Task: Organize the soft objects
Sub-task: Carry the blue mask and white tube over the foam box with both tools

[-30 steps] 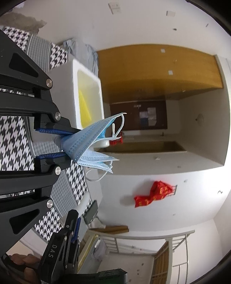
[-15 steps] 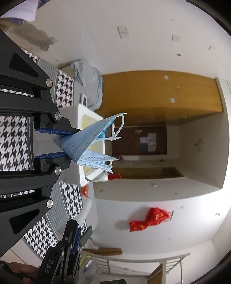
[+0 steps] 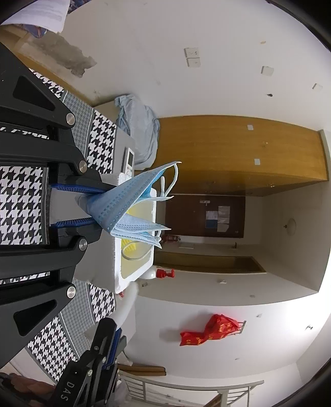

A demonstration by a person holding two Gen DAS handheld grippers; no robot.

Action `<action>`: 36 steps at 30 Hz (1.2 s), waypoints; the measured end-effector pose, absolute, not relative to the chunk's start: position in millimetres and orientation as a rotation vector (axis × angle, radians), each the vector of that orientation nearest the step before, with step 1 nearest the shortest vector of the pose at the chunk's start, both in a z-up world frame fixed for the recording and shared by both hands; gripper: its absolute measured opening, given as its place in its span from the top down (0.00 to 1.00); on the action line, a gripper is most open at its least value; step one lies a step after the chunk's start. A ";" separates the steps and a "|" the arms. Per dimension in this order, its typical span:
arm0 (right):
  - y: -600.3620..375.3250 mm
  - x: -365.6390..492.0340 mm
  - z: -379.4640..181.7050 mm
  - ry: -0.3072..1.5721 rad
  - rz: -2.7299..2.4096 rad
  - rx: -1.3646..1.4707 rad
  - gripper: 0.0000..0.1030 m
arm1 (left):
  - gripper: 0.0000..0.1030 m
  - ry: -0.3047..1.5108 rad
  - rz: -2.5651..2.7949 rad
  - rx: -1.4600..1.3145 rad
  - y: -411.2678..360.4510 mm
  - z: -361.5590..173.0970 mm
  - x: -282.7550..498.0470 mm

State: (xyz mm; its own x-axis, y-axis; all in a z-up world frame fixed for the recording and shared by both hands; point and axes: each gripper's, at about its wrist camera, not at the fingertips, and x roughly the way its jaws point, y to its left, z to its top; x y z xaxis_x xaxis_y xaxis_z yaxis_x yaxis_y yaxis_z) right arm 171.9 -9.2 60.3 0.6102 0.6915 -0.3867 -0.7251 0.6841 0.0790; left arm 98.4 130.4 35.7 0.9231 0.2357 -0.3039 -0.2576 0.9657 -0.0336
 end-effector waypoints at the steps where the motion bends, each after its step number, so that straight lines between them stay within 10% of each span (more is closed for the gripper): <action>1: -7.8 173.3 61.9 0.408 0.823 -0.089 0.80 | 0.82 0.302 0.253 -0.075 131.2 36.2 99.5; 36: 41.4 246.6 72.3 0.473 0.822 -0.123 0.80 | 0.82 0.308 0.233 -0.053 159.4 47.1 150.8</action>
